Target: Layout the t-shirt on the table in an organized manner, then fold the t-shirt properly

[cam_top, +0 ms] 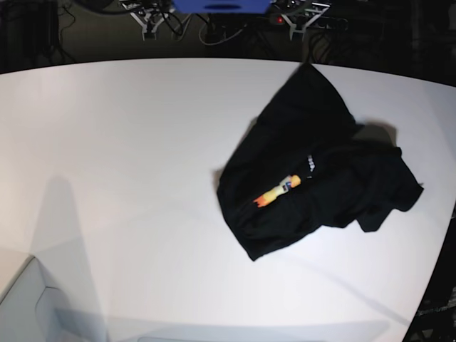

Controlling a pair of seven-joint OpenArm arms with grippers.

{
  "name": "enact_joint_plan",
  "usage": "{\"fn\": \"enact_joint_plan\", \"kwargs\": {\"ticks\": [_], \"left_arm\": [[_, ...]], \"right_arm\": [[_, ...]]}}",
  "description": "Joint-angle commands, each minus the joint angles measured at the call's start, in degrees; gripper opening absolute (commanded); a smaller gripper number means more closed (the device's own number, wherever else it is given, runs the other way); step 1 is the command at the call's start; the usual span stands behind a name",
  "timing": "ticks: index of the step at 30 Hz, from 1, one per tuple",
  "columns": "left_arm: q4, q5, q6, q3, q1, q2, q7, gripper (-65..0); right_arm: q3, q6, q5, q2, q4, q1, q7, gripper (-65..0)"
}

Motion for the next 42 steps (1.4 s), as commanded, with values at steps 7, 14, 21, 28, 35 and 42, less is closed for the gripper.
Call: {"fn": "enact_joint_plan", "kwargs": {"ticks": [7,14,21,28,35,42], "left_arm": [[0.3,0.1,-0.1,-0.1,-0.1,0.3,0.0,-64.5],[5.9,0.1,-0.1,-0.1,1.8,0.0,0.3,-64.5],[5.9,0.1,-0.1,-0.1,1.9,0.2,0.3,-64.5],[6.3,0.0,-0.1,-0.1,2.1,-0.3,-0.1,-64.5],[18.4,0.0,-0.1,-0.1,10.1,-1.3,-0.1,-64.9],[34.3,0.0,0.2,-0.1,19.1,-2.4,0.3,-64.9]], "right_arm": [[0.0,-0.6,0.0,0.5,0.1,0.1,0.1,-65.0],[0.0,-0.6,0.0,0.3,0.1,0.0,0.2,-65.0],[0.0,-0.6,0.0,0.3,0.1,0.0,0.2,-65.0],[0.0,-0.6,0.0,0.5,4.2,-2.4,0.2,-64.9],[-0.3,-0.4,0.0,0.5,19.4,-12.3,0.2,-65.0],[0.0,-0.4,0.0,1.2,27.9,-17.9,0.1,-65.0]]}}
